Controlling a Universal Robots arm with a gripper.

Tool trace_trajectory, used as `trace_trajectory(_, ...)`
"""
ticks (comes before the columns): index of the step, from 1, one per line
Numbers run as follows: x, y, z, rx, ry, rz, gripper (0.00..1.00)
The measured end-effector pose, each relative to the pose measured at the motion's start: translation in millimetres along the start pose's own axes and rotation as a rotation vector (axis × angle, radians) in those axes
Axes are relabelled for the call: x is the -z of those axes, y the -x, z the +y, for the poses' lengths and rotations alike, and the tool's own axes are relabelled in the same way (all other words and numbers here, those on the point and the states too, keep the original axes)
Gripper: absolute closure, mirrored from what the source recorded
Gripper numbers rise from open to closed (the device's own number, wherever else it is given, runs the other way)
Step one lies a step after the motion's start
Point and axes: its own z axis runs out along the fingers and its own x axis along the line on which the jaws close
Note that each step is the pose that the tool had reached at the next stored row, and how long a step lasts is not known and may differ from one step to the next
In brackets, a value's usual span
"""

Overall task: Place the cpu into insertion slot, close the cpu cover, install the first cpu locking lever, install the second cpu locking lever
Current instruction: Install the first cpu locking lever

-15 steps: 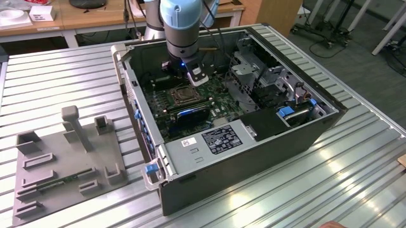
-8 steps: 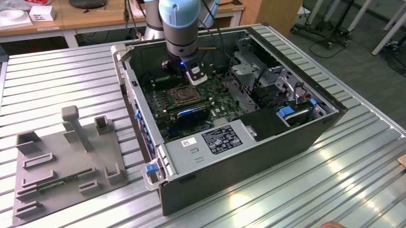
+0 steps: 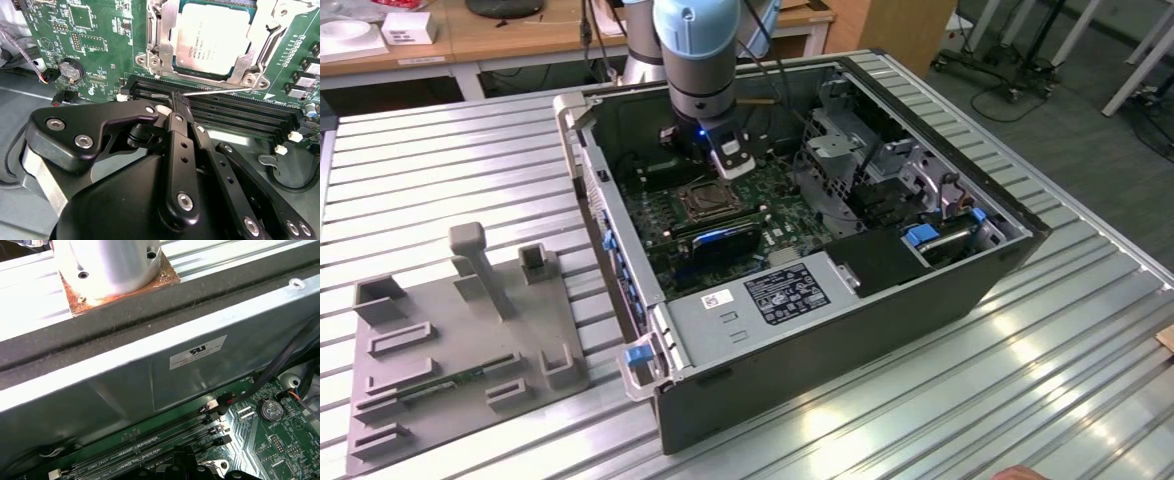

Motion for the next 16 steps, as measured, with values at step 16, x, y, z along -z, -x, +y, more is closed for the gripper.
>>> trace_trajectory(16, -2.8, -0.6, -0.1, -0.029, -0.0137, -0.0184, 0.89)
